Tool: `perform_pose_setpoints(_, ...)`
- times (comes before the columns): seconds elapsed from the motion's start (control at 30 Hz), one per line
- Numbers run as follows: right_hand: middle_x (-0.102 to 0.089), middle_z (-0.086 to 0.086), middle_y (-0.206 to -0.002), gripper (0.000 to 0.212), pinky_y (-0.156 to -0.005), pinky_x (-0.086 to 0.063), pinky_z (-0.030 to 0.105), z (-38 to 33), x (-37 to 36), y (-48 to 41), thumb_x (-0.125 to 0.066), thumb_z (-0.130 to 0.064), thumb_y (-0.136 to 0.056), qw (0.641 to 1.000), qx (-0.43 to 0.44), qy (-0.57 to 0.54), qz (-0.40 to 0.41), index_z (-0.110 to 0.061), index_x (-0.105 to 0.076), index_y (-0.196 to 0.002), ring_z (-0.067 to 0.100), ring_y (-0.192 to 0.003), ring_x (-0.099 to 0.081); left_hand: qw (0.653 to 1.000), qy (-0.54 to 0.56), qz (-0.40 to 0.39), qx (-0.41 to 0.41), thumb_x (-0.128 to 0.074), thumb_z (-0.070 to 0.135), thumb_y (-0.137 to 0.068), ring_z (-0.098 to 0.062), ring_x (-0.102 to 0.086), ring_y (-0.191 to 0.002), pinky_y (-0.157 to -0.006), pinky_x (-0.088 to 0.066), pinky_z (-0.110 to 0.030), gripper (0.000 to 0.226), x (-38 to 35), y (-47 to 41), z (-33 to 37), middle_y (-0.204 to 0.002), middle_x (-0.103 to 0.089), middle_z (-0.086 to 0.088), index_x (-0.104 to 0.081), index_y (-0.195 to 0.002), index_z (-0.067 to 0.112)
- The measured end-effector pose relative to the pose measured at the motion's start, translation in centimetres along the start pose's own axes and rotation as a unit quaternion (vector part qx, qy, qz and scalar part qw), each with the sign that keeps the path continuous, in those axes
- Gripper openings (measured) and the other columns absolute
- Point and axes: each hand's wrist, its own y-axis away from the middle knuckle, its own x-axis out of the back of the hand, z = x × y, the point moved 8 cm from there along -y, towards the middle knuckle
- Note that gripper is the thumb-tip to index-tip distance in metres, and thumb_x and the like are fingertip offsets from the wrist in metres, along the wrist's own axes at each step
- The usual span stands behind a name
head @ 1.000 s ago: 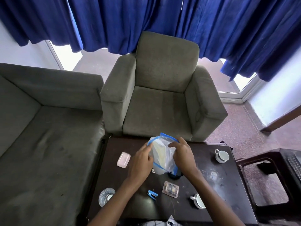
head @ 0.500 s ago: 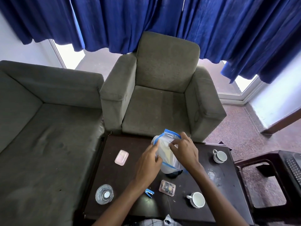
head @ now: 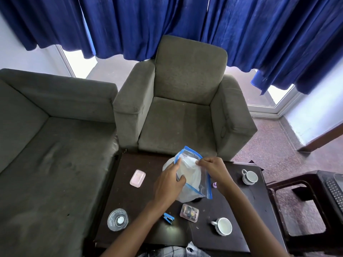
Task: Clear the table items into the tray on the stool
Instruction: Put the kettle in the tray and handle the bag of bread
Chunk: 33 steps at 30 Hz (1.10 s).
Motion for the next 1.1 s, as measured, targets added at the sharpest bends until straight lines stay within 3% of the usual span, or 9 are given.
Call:
perform_pose_setpoints(0.17, -0.06, 0.017, -0.081, 0.014, -0.059, -0.049, 0.028, 0.6, -0.1, 0.3, -0.053, -0.01, -0.088, 0.986, -0.034, -0.154, -0.054, -0.001, -0.061, -0.08, 0.026, -0.076, -0.058, 1.0, 0.008, 0.004, 0.013, -0.055, 0.022, -0.086, -0.028, -0.06, -0.102, -0.084, -0.052, -0.039, 0.06, 0.1, -0.4, -0.4, -0.125, -0.058, -0.003, -0.034, -0.143, 0.022)
perform_pose_setpoints(0.3, -0.057, 0.015, -0.079, 0.012, -0.049, -0.048, 0.018, 0.4, 0.4, 0.6, -0.05, -0.009, -0.089, 0.986, -0.021, -0.158, -0.045, -0.001, -0.058, -0.084, 0.018, -0.069, -0.055, 1.0, 0.009, 0.01, 0.013, -0.056, 0.023, -0.086, -0.028, -0.06, -0.106, -0.086, -0.052, -0.038, 0.059, 0.1, -0.6, -0.6, -0.126, -0.059, -0.003, -0.036, -0.142, 0.021)
perform_pose_setpoints(0.4, -0.058, 0.007, -0.075, 0.015, -0.055, -0.047, 0.021, 0.1, 0.7, 0.6, -0.054, -0.007, -0.087, 0.993, 0.024, -0.116, -0.004, -0.003, -0.061, -0.075, 0.015, -0.066, -0.056, 0.999, 0.012, 0.029, 0.007, -0.059, 0.028, -0.087, -0.02, -0.058, -0.113, -0.091, -0.05, -0.034, 0.056, 0.4, -0.8, -0.4, -0.126, -0.06, -0.003, -0.042, -0.139, 0.016)
perform_pose_setpoints(0.47, -0.054, -0.003, -0.077, 0.021, -0.065, -0.043, 0.026, -0.9, 1.4, 0.8, -0.06, -0.008, -0.083, 0.992, 0.108, -0.013, 0.063, -0.016, -0.063, -0.064, 0.016, -0.074, -0.053, 0.999, 0.008, 0.046, 0.007, -0.06, 0.036, -0.086, -0.018, -0.058, -0.112, -0.085, -0.048, -0.026, 0.056, 0.7, -0.9, -0.1, -0.123, -0.062, -0.003, -0.047, -0.136, 0.015)
perform_pose_setpoints(0.53, -0.053, -0.008, -0.074, 0.027, -0.066, -0.04, 0.026, -1.9, 0.7, 1.2, -0.062, -0.009, -0.082, 0.983, 0.165, 0.047, 0.058, -0.024, -0.06, -0.059, 0.013, -0.073, -0.051, 0.998, 0.001, 0.057, 0.011, -0.061, 0.043, -0.083, -0.019, -0.058, -0.11, -0.079, -0.045, -0.025, 0.057, 0.9, -1.0, 0.0, -0.119, -0.063, -0.003, -0.05, -0.133, 0.016)
perform_pose_setpoints(0.67, -0.054, -0.01, -0.056, 0.03, -0.055, -0.037, 0.018, -2.3, -1.0, 1.7, -0.057, -0.007, -0.086, 0.987, 0.162, 0.014, 0.003, -0.022, -0.057, -0.06, 0.0, -0.054, -0.046, 0.998, -0.013, 0.059, 0.026, -0.059, 0.057, -0.078, -0.02, -0.06, -0.106, -0.079, -0.05, -0.034, 0.059, 0.9, -1.5, -0.5, -0.112, -0.064, -0.001, -0.053, -0.126, 0.023)
perform_pose_setpoints(0.87, -0.057, -0.01, -0.063, 0.021, -0.052, -0.04, 0.013, -2.3, -2.3, 1.7, -0.074, -0.027, -0.074, 0.984, 0.156, 0.074, -0.035, -0.023, -0.054, -0.071, -0.002, -0.055, -0.051, 0.997, -0.049, 0.051, 0.031, -0.053, 0.06, -0.078, -0.019, -0.06, -0.102, -0.078, -0.052, -0.037, 0.055, 0.9, -2.2, -1.2, -0.11, -0.061, 0.003, -0.051, -0.121, 0.024)
perform_pose_setpoints(0.93, -0.057, -0.011, -0.064, 0.023, -0.051, -0.041, 0.011, -2.2, -2.7, 1.6, -0.076, -0.022, -0.071, 0.981, 0.16, 0.105, -0.025, -0.023, -0.053, -0.072, -0.002, -0.056, -0.052, 0.997, -0.056, 0.041, 0.03, -0.051, 0.061, -0.077, -0.019, -0.06, -0.103, -0.079, -0.053, -0.039, 0.055, 0.7, -2.5, -1.5, -0.11, -0.061, 0.004, -0.051, -0.119, 0.026)
perform_pose_setpoints(1.1, -0.05, 0.004, -0.059, 0.028, -0.061, -0.041, 0.036, 0.5, -1.3, -0.4, -0.066, -0.003, -0.076, 0.996, 0.046, -0.066, 0.046, -0.015, -0.051, -0.057, 0.022, -0.062, -0.047, 0.993, -0.111, 0.016, 0.044, -0.053, 0.065, -0.077, -0.019, -0.054, -0.116, -0.082, -0.047, -0.032, 0.075, 0.5, -2.8, -3.1, -0.126, -0.056, 0.002, -0.039, -0.137, 0.023)
